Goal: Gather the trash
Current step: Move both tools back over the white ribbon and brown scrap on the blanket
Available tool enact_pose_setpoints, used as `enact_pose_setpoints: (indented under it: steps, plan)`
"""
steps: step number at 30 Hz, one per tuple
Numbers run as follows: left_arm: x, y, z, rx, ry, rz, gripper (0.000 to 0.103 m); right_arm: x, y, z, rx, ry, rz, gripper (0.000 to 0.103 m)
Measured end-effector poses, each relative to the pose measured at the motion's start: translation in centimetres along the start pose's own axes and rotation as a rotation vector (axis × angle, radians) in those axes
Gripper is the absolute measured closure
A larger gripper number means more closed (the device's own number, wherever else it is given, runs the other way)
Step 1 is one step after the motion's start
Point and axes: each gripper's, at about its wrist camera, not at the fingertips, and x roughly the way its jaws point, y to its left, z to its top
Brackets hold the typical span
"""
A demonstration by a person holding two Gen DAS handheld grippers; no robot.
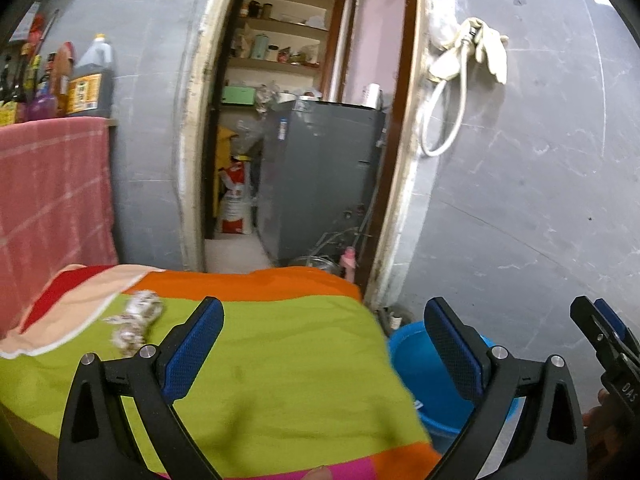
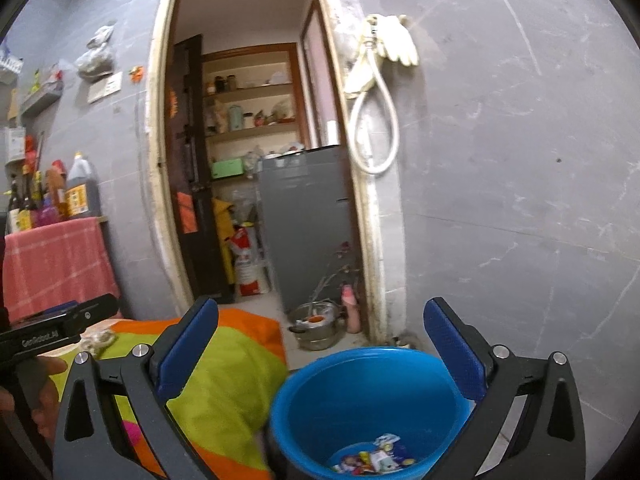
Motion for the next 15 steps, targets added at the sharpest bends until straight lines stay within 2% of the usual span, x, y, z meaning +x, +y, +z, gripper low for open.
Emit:
enact_pose_setpoints:
  steps: [15]
  plan:
    - [-5.9,12.1,-0.7,-0.084,-0.006,0.215,0.005,1.2,9.7,-0.1,-0.074,0.055,0.154,0.000]
